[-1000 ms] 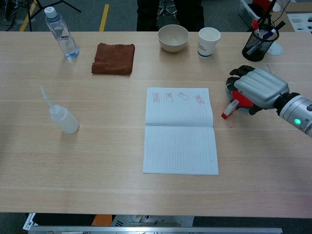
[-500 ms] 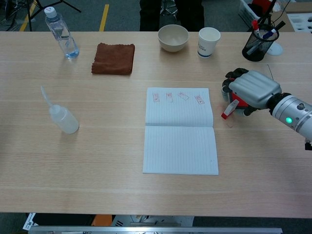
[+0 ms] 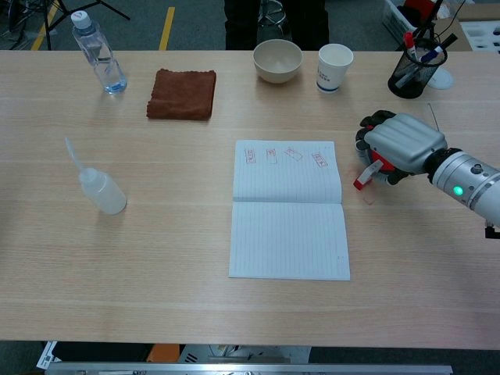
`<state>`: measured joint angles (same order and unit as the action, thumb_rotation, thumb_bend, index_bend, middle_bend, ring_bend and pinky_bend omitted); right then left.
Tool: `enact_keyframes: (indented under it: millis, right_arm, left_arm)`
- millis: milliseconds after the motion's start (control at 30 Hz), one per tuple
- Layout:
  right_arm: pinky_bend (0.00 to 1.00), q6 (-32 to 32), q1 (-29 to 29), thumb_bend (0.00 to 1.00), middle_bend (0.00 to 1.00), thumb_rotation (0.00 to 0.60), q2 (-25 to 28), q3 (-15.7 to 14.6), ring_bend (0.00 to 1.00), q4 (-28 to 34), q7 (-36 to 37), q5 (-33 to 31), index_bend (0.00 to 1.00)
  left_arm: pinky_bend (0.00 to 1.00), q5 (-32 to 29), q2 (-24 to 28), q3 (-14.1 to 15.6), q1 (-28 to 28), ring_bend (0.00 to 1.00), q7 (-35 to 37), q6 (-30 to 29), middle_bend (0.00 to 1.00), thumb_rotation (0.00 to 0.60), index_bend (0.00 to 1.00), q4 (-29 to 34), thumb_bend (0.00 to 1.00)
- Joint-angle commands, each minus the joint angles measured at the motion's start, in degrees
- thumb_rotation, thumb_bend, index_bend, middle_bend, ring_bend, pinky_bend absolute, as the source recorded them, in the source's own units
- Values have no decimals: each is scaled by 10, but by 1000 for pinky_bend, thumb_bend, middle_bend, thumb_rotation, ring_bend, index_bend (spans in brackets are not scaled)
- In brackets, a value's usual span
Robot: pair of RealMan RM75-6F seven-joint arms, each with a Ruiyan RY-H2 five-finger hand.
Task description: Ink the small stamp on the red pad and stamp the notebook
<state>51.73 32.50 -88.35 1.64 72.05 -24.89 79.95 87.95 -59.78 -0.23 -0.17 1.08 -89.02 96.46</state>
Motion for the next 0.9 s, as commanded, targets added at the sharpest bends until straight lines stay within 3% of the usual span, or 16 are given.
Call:
enact_keyframes:
  millis: [33,467,900]
  right_arm:
    - [115,-1,1,288,370,600,-1,0,149,-1,1,-2,605]
    - [115,25,-5,303,383,600,52,22,161,41,10,-30,643]
    - [115,2,-1,302,383,600,45,30,161,-7,14,-78,643]
  left_arm:
    - [86,-1,0,0,1,107,1,-1,125,600,167,0,340]
    - [87,0,4,0,1,107,1,1,125,600,167,0,340]
    - [86,-2,5,4,-1,108,-7,11,125,600,167,2,340]
